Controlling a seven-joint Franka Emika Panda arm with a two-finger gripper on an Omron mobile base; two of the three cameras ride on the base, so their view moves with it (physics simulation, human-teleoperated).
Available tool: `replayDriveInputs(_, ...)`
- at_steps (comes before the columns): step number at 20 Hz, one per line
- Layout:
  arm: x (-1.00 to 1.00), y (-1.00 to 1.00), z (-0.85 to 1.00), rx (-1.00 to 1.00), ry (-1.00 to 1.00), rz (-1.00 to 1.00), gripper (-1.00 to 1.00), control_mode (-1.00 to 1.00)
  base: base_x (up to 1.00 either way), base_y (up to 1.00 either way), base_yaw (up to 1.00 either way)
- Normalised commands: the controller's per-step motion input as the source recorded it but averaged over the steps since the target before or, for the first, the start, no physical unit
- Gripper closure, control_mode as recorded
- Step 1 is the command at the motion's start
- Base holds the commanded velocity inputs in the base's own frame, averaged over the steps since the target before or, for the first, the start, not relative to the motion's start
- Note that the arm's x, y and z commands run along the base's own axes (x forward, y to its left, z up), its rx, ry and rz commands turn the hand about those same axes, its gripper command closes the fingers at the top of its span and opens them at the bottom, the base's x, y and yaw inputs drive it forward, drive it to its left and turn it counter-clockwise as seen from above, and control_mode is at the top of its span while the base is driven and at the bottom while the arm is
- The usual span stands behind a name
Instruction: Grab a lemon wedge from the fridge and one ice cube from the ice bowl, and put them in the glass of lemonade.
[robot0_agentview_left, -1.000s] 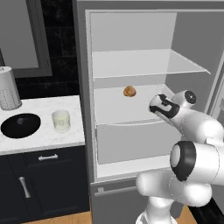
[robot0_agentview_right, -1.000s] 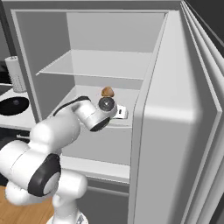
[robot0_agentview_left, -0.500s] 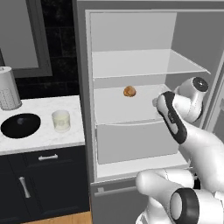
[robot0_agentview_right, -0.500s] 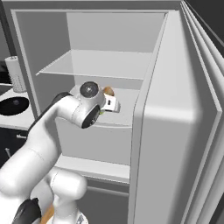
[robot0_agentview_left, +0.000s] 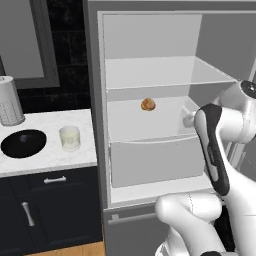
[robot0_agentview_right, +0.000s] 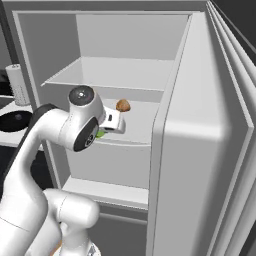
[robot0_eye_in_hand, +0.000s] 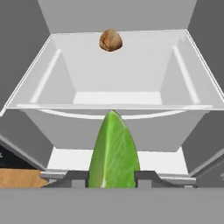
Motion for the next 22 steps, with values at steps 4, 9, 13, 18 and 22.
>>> replayDriveInputs(4, -0.51, 0.19, 0.0, -0.01, 0.0, 0.03, 1.0, -1.0, 0.0, 0.0, 0.0)
replayDriveInputs(9, -0.18, 0.01, 0.0, 0.0, -0.01, 0.0, 1.0, -1.0, 0.0, 0.0, 0.0)
replayDriveInputs(13, 0.0, 0.0, 0.0, 0.0, 0.0, 0.0, 1.0, 1.0, -0.67, 0.66, 0.0)
replayDriveInputs(18, 0.0, 0.0, 0.0, 0.0, 0.0, 0.0, 1.0, 1.0, -0.45, 1.0, -0.01)
replayDriveInputs(22, 0.0, 0.0, 0.0, 0.0, 0.0, 0.0, 1.0, 1.0, -0.03, 1.0, -0.11)
